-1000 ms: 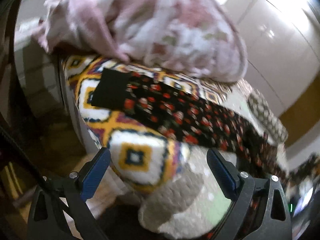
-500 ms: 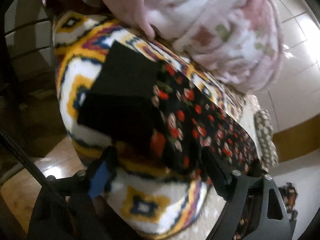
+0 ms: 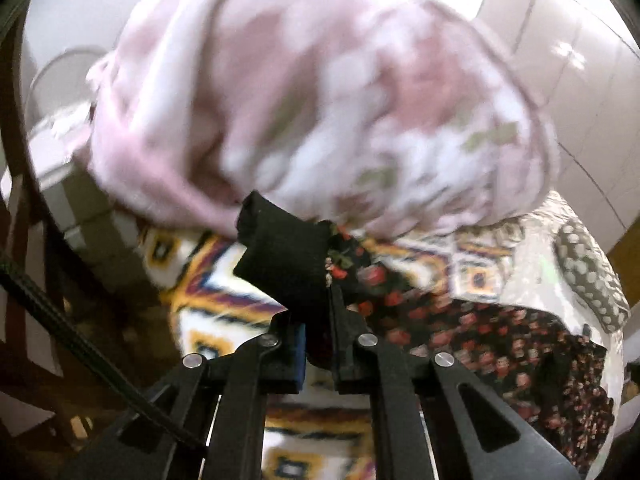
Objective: Fold large clothes
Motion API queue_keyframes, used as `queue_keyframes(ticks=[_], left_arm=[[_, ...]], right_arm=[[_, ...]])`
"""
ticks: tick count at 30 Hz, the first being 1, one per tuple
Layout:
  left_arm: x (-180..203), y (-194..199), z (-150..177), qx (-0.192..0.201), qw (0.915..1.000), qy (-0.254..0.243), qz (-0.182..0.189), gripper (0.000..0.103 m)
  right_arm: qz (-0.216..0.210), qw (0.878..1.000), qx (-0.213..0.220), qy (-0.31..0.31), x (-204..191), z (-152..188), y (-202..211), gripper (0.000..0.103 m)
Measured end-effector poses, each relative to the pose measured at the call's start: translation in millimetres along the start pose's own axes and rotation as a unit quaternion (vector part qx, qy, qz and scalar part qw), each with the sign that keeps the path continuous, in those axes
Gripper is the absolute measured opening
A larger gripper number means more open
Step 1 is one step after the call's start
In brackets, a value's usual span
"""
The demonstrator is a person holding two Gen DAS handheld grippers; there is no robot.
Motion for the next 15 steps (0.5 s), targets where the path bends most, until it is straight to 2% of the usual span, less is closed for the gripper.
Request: queue_keyframes(ticks=[3,6,9,11,15], left_arm=[[57.6,24.4,-8.1,0.013,0.9976,-0.031,0.061,0.008],[130.7,51.6,0.9,0.013,0.9884,-0.072,0.134,0.008],[209.1,73.6,26.4,-0.014,0.9723,-0.104,0.209,0.007],[266.0,84.6,52.9,-0.043,0.9582,-0.124,0.254,0.007],[360.0,103.0,106.4,-0.086,0.9301,-0.162,0.318,0.006]], right_arm=[[0.010,1.000,0.001,-0.025,20.2,5.2,5.9,0.102],[0.020,0.998,0.000,-0.065,46.7,15.4,10.3,0.102],[0.027,0.993,-0.009,-0.112,73.7,28.8,11.8,0.102],[0.032,0.989,-0.017,-0.140,90.1,39.0,11.9,0.102],[0.047,0.981,-0.026,-0.186,123.5,58.8,16.1,0.102]])
Point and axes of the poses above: each gripper's, at about its wrist camera, not at the fingertips, and y roughly against the way its jaws point, x to its right, z to its underside, the point moved 4 cm from there along -y, roughly the way its jaws point, and after that the axes turned 14 degrees about x, right-handed, at the moved point
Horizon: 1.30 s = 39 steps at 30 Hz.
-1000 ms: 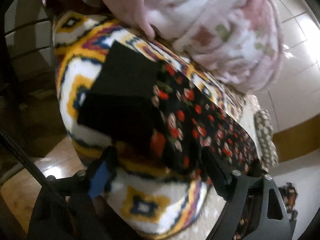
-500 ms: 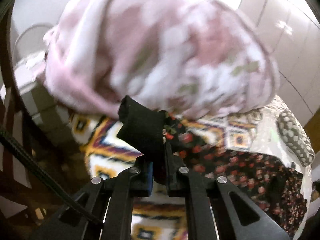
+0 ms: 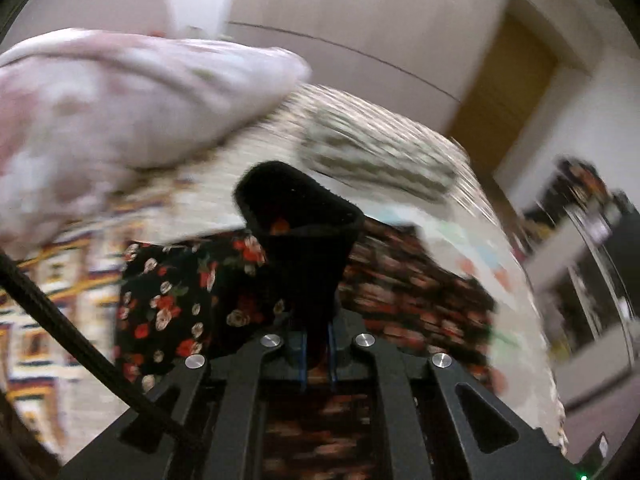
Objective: Fold large clothes
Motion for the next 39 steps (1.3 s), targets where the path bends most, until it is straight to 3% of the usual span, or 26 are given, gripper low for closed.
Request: queue_keyframes(ticks=[6,8,10,12,16,18,20,22,25,30,36,38,39], left_arm=[[120.3,-74.0,48.7,-0.081,0.9909,-0.053,0.094,0.006],[143.1,-90.1,68.6,-0.112,0.9854,-0.062,0.113,0.013],[152.5,-95.3,83.4,-0.136,0.9803,-0.044,0.136,0.025],[156.8,-92.9,92.6,-0.146,0.9771,-0.025,0.153,0.051],[147.4,-70.4,90.4,-0.145,0.9755,-0.023,0.164,0.057],[134.9,-52.0,82.8,-0.134,0.9771,-0.022,0.164,0.066],[115.7,-32.0,74.4,-0.110,0.9828,-0.032,0.145,0.069],[89.7,-13.2,70.3,-0.078,0.9899,-0.063,0.100,0.070],[51.8,7.7,68.3,-0.048,0.9939,-0.085,0.050,0.070],[-25.0,33.7,71.2,-0.034,0.9985,-0.044,-0.002,0.070],[-84.8,34.3,71.5,-0.027,0.9981,-0.013,-0.054,0.070],[-97.5,29.4,70.1,-0.026,0.9977,0.001,-0.063,0.070],[-103.7,26.7,68.7,-0.025,0.9974,0.008,-0.066,0.070]], right_arm=[[0.033,0.998,-0.004,-0.045,52.4,5.2,2.6,0.102],[0.039,0.997,-0.007,-0.060,65.7,6.6,2.5,0.102],[0.045,0.996,-0.010,-0.074,76.4,7.9,1.9,0.102],[0.046,0.995,-0.012,-0.087,83.3,7.6,0.7,0.102],[0.037,0.995,-0.007,-0.097,78.6,-0.2,-0.9,0.102],[0.025,0.996,0.001,-0.087,67.5,-8.9,-0.9,0.102],[0.009,0.997,0.005,-0.077,53.2,-18.1,-3.3,0.102],[-0.010,0.997,0.005,-0.075,40.0,-24.5,-8.5,0.102],[-0.052,0.996,0.003,-0.073,15.4,-37.6,-24.9,0.099],[-0.117,0.989,-0.041,-0.087,-17.2,-49.5,-85.6,0.095],[-0.097,0.983,-0.124,-0.094,-27.6,-25.5,-159.1,0.093],[-0.094,0.983,-0.137,-0.078,-35.1,-19.0,-167.8,0.081],[-0.091,0.984,-0.139,-0.064,-39.3,-17.2,-170.1,0.064]])
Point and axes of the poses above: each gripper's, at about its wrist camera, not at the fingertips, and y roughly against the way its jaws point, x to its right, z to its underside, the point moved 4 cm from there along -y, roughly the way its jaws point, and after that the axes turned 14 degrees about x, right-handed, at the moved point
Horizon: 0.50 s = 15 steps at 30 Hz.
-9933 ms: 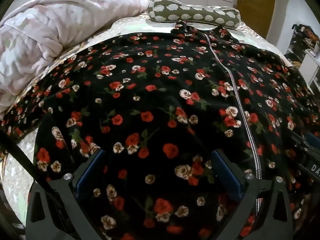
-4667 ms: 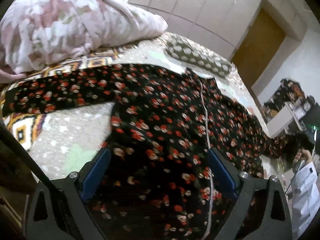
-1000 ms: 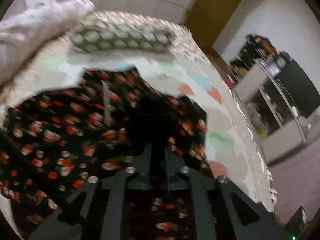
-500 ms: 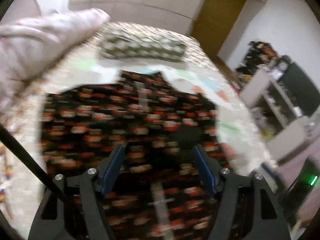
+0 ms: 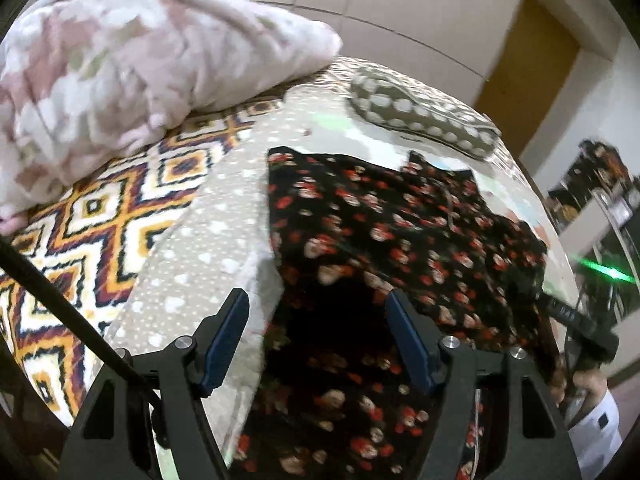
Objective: Fold large clothes
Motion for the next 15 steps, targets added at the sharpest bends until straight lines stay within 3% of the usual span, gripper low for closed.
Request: queue_keyframes(ticks=[2,3,6,10,15], left_arm=[[-2.3,-5.7,-1.9,-0.001,1.0000,0.005,-0.002,0.070],[-2.0,-9.1,-2.8,-0.002,1.0000,0.005,-0.003,0.070],[4.0,-20.1,-5.3,-0.001,1.0000,0.002,-0.001,0.070],[15.2,-46.1,-5.7,-0.009,0.9999,-0.013,-0.006,0.070],[17.4,-88.6,7.4,-0.045,0.9975,-0.039,-0.036,0.070]], right_arm=[[0.009,1.000,-0.008,0.015,-1.4,0.5,-2.8,0.032],[-0.003,1.000,-0.015,0.017,-0.8,-1.3,-2.1,0.004],[-0.001,1.000,0.006,0.025,4.9,-15.1,14.5,0.003],[0.046,0.997,0.031,0.057,12.2,-30.6,29.9,0.002],[0.086,0.995,0.022,0.048,35.5,-37.9,19.6,0.002]])
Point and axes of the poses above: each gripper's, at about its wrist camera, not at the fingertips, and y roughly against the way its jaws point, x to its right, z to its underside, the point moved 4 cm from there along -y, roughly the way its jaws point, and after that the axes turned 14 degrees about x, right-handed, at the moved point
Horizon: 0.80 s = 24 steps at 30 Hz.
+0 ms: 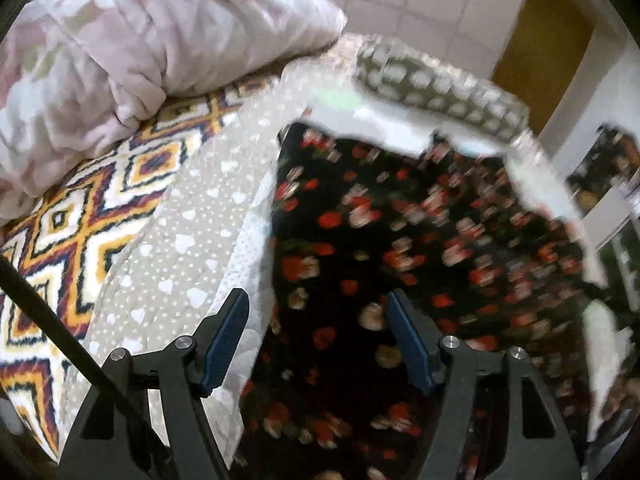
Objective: Fold large clothes
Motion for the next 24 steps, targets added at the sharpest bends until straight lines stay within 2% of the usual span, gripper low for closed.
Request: queue_keyframes(ticks=[3,5,6,9,11,12,13,15,18,19,21,24], left_arm=[[-2.7,-26.5,14.0,-0.034,0.9992,-0.013,-0.013,0.072],[-6.1,-31.8,16.3,-0.035,0.9993,-0.005,-0.012,0.076],[-7.4,-32.4,15.9,-0.033,0.9993,-0.004,-0.018,0.081],[-8.7,-28.0,13.2,-0.037,0.9991,-0.006,-0.021,0.081],[-9.6,-12.6,9.0,-0.031,0.9993,-0.009,-0.017,0.081],[-10.9,-1.7,7.0,-0.023,0.9996,-0.009,-0.014,0.081],[-12.6,11.7,5.1,-0.014,0.9999,-0.007,-0.007,0.081],[-17.1,34.9,4.4,0.002,1.0000,-0.002,0.006,0.081],[-29.4,68.4,9.7,0.025,0.9996,0.005,0.016,0.081],[-34.9,78.1,14.0,0.028,0.9994,0.006,0.018,0.081],[-44.5,86.7,22.6,0.024,0.9994,0.010,0.021,0.081],[-59.5,94.0,40.9,0.011,0.9995,0.021,0.020,0.081]], right_arm=[[0.006,1.000,-0.017,0.009,0.4,9.4,-14.8,0.002],[0.007,1.000,-0.025,0.003,2.5,15.2,-21.5,0.003],[0.006,1.000,-0.029,-0.003,4.1,17.7,-25.4,0.003],[0.001,0.999,-0.040,-0.017,8.7,19.1,-32.1,0.004],[0.008,0.999,-0.032,-0.019,10.1,13.3,-19.5,0.009],[0.012,1.000,-0.019,-0.018,10.7,8.9,-6.4,0.020],[0.012,1.000,-0.007,-0.019,10.6,5.5,4.4,0.036],[0.005,0.999,0.020,-0.025,13.3,0.4,33.8,0.056],[-0.010,0.999,0.043,-0.026,15.3,5.3,71.4,0.062],[-0.013,0.999,0.046,-0.023,14.7,10.4,80.8,0.069],[-0.024,0.998,0.048,-0.018,14.0,28.4,97.6,0.075],[-0.024,0.999,0.036,-0.021,16.7,60.5,111.9,0.075]])
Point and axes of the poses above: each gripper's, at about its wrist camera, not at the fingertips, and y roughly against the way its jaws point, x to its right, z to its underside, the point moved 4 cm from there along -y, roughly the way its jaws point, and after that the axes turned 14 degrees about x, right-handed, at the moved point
